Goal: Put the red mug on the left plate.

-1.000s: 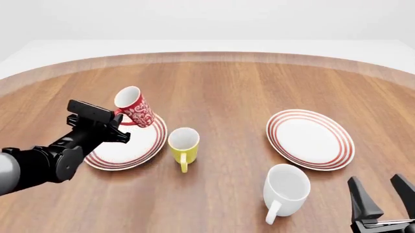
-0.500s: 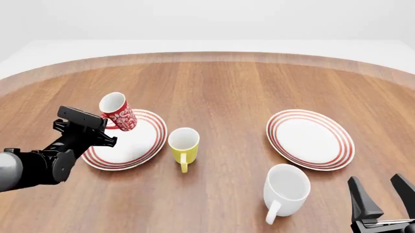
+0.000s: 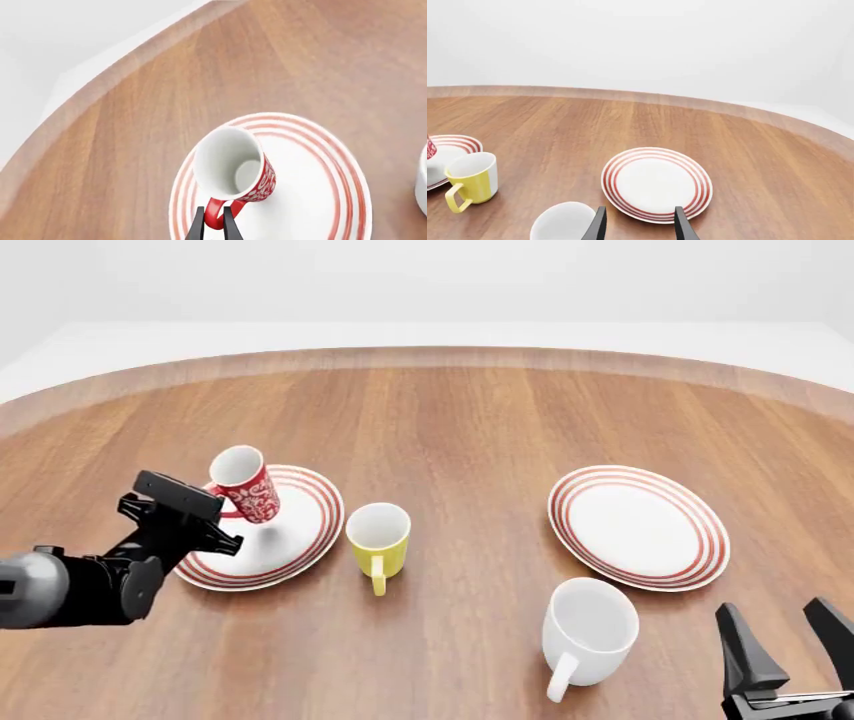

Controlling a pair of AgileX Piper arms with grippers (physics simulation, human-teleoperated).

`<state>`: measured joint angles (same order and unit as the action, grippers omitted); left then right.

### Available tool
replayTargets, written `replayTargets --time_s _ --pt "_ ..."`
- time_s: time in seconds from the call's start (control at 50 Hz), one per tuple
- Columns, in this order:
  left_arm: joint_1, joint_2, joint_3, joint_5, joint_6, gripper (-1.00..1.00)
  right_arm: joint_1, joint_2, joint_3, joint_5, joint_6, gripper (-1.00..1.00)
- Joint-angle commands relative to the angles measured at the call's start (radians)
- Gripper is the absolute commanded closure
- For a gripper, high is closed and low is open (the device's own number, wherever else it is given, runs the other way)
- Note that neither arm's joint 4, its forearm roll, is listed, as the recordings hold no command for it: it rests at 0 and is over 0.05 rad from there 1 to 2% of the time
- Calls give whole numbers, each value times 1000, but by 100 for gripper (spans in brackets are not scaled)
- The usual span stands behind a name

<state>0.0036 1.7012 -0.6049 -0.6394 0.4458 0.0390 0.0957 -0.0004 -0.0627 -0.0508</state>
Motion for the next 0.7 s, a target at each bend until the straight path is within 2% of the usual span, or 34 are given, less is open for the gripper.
replayTargets --time_s 0.02,0.7 --pt "7 18 -1 -23 35 100 0 0 0 0 0 -100" --pt "13 62 2 -57 54 100 0 1 0 -1 0 -100"
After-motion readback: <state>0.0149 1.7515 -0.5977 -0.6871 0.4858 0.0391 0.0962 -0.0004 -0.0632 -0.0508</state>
